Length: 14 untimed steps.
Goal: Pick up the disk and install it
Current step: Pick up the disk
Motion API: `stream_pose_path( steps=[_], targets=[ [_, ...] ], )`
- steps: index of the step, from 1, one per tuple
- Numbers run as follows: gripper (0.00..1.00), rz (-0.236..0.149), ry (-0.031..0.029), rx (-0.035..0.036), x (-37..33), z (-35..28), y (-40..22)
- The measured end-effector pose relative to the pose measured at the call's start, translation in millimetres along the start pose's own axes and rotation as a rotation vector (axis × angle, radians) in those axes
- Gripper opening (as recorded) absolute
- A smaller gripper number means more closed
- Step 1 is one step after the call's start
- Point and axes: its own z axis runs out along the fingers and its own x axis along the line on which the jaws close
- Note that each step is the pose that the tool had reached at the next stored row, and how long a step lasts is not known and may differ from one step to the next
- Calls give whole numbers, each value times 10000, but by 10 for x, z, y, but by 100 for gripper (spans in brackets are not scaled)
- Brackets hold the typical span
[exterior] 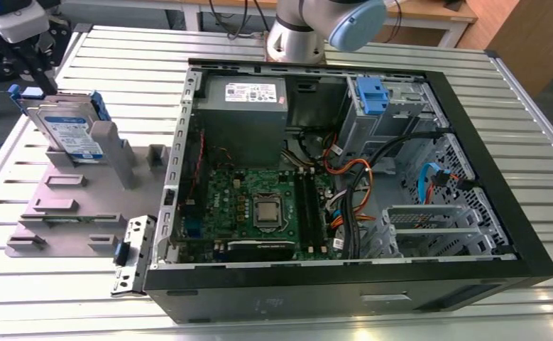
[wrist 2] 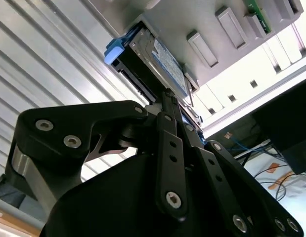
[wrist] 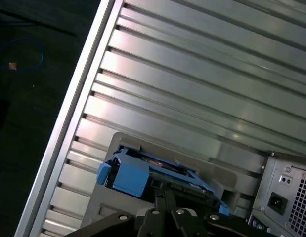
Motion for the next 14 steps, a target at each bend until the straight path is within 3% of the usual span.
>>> stream_pose_path(
  steps=[14],
  targets=[
    [11,-2542,82,-113,0,10,0]
  ],
)
